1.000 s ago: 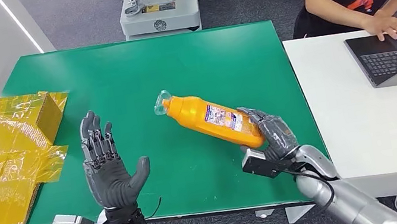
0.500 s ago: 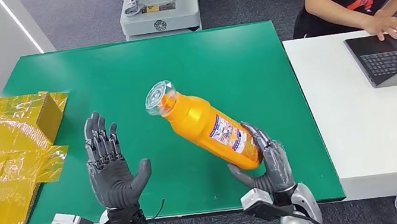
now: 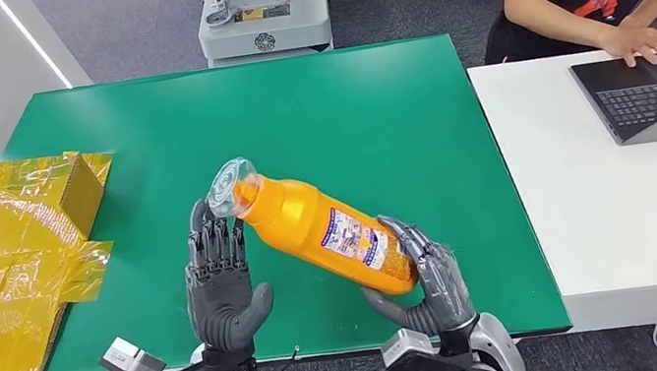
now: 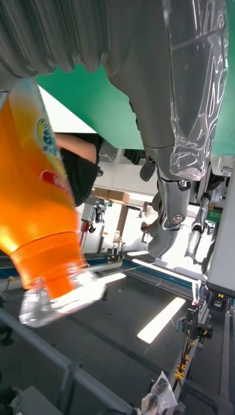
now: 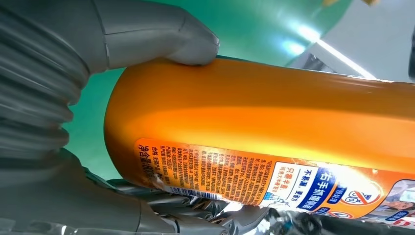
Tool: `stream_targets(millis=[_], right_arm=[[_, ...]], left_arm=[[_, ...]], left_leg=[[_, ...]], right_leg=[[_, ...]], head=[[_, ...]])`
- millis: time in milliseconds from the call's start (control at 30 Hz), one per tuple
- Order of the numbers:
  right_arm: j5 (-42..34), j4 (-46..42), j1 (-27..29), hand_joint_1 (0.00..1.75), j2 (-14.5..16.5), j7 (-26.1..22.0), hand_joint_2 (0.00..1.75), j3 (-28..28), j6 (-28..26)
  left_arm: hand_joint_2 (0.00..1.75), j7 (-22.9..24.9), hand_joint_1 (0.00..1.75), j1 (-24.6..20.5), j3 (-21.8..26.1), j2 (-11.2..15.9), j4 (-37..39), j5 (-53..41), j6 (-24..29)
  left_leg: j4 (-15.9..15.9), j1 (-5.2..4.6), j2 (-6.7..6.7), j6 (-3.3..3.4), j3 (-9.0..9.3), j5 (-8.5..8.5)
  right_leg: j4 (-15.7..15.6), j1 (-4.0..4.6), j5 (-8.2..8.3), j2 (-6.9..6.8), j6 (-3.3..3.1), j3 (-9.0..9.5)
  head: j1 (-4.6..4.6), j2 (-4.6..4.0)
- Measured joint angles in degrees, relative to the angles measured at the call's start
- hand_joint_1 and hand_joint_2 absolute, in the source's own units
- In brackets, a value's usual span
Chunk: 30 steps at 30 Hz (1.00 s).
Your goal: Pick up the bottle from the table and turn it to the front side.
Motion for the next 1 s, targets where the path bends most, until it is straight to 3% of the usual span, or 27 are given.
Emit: stream_targets(millis=[400, 900, 933, 1000], right_arm=[[5.1, 2.9, -2.2, 1.75, 0.0, 1.0, 1.75, 2.7, 4.9], [2.4, 9.1, -9.4, 1.75, 0.4, 0.0, 1.75, 6.6, 13.4], [2.1, 9.4, -9.7, 1.75, 0.5, -0.1, 1.75, 6.8, 13.9], [1.5, 10.1, -10.5, 1.75, 0.5, -0.5, 1.75, 7.2, 14.6]], left_arm=[[1.75, 0.0, 0.00, -0.3, 0.0, 0.0, 1.1, -3.0, 2.0], [1.75, 0.0, 0.04, -2.1, 0.2, -0.2, 2.3, -2.9, 2.1], [1.75, 0.0, 0.26, -2.2, 0.2, -0.2, 2.3, -2.9, 2.1], [1.75, 0.0, 1.12, -2.3, 0.2, -0.2, 2.4, -2.9, 2.4]], left_leg=[[0.0, 0.00, 0.00, 0.00, 0.00, 0.00], [0.0, 0.00, 0.00, 0.00, 0.00, 0.01], [0.0, 0.00, 0.00, 0.00, 0.00, 0.01], [0.0, 0.00, 0.00, 0.00, 0.00, 0.01]], right_leg=[[0.0, 0.00, 0.00, 0.00, 0.00, 0.00], [0.0, 0.00, 0.03, 0.00, -0.03, 0.01], [0.0, 0.00, 0.03, 0.00, -0.03, 0.01], [0.0, 0.00, 0.03, 0.00, -0.03, 0.01]], head=[[-0.01, 0.00], [-0.01, 0.00], [-0.01, 0.00], [-0.01, 0.00]])
